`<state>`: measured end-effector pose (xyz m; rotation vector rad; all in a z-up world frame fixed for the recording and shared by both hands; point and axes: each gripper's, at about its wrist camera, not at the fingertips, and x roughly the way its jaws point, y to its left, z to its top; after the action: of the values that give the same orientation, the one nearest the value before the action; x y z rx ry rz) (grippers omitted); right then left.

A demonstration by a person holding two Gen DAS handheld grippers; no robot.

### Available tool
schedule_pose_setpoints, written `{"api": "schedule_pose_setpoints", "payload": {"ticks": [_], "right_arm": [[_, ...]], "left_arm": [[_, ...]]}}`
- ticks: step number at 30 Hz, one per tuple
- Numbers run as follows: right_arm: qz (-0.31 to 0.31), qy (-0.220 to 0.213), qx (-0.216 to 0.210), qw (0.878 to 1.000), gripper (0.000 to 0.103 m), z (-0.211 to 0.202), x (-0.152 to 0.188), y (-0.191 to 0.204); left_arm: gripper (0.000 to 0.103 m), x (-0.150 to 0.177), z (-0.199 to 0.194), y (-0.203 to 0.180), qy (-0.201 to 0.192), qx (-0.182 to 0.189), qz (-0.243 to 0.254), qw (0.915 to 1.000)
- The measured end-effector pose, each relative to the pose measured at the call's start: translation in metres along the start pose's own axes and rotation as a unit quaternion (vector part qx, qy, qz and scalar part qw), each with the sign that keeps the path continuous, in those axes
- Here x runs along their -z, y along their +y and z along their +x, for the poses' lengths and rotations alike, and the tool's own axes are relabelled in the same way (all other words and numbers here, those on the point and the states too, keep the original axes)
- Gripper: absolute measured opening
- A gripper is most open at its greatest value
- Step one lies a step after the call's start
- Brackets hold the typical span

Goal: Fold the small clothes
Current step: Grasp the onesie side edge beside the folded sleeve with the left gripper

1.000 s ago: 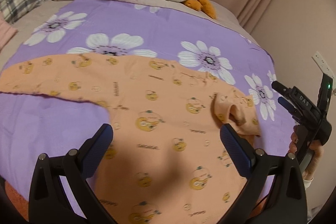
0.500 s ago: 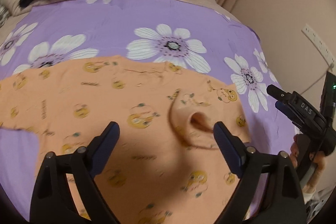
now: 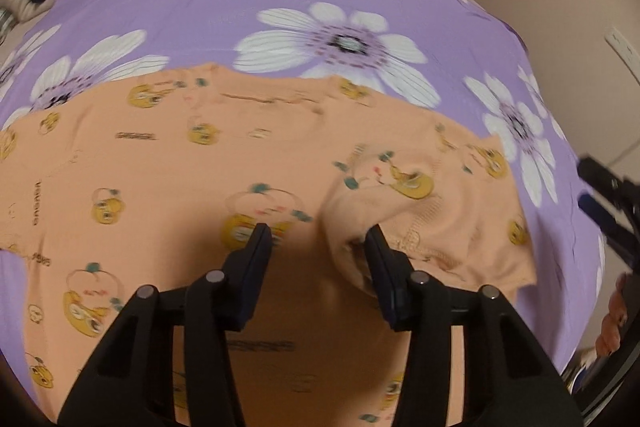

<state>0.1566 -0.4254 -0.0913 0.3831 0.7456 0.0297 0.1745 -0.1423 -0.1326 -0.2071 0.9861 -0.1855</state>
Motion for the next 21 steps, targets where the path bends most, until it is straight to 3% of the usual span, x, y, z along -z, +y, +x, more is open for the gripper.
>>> {"api": "schedule_pose_setpoints", "payload": {"ticks": [5,12,17,20,21], "right_arm": [[0.006,0.000,-0.002,1.000,0.080,0.000,0.000,-0.004],[0.007,0.001,-0.003,1.000,0.080,0.000,0.000,-0.005],[0.005,0.002,-0.003,1.000,0.080,0.001,0.001,-0.004],[0.004,0.001,-0.004,1.000,0.080,0.000,0.001,-0.003],[0.004,0.001,-0.004,1.000,0.080,0.001,0.001,-0.004]], "left_arm": [[0.050,-0.002,-0.001,0.026,0.002,-0.022,-0.028,0.9994],[0.052,0.000,-0.019,0.055,0.001,-0.002,-0.082,0.9966],[0.055,-0.004,-0.034,0.071,-0.026,-0.057,-0.090,0.9940],[0.056,-0.007,-0.044,0.079,-0.027,-0.026,-0.108,0.9935],[0.060,-0.008,-0.048,0.077,-0.028,-0.012,-0.109,0.9936]]}}
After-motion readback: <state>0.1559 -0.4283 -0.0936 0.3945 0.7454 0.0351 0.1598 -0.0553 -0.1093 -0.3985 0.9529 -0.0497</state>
